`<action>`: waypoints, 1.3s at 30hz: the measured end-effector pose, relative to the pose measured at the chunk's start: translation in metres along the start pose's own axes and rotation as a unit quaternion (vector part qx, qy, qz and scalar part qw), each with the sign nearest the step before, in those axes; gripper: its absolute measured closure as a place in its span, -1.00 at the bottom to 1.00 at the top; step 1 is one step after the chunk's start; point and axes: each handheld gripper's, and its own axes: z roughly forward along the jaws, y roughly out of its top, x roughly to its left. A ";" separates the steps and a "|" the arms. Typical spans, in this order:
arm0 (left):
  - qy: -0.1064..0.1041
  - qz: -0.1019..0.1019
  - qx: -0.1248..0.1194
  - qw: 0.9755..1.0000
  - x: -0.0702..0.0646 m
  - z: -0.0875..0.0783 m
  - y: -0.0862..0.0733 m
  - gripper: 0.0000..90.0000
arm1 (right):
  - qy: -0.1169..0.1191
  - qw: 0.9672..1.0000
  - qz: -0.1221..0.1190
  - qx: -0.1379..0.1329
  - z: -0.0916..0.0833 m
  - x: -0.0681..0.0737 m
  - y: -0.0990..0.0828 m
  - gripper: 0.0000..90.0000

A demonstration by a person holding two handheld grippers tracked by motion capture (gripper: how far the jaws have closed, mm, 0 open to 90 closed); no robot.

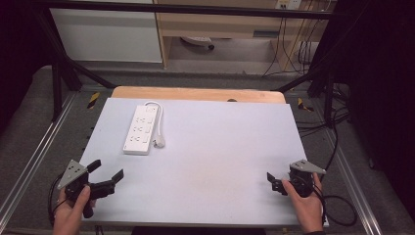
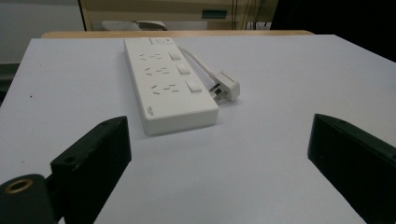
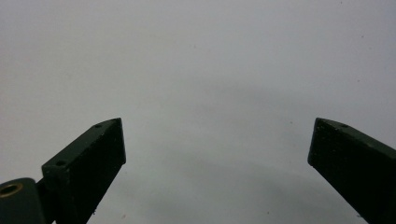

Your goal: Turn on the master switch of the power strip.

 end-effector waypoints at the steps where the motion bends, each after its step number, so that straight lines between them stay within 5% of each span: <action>1: 0.000 0.001 0.000 1.000 0.000 0.000 0.000 -0.87 | 0.002 1.000 0.002 -0.007 -0.001 -0.001 0.000 -0.90; 13: -0.005 0.001 -0.002 1.000 0.000 -0.003 0.001 -0.87 | 0.012 1.000 0.005 -0.029 -0.005 0.003 0.003 -0.87; 24: -0.011 0.005 -0.001 1.000 -0.002 0.001 0.003 -0.87 | 0.021 0.998 -0.017 -0.055 -0.004 0.012 0.008 -0.87; 33: -0.013 -0.012 0.002 1.000 -0.003 0.005 0.006 -0.87 | 0.027 0.997 -0.016 -0.069 -0.007 0.013 0.010 -0.87; 39: -0.016 0.005 0.016 1.000 -0.006 0.019 0.014 -0.87 | 0.036 0.996 -0.015 -0.074 -0.007 0.017 0.011 -0.89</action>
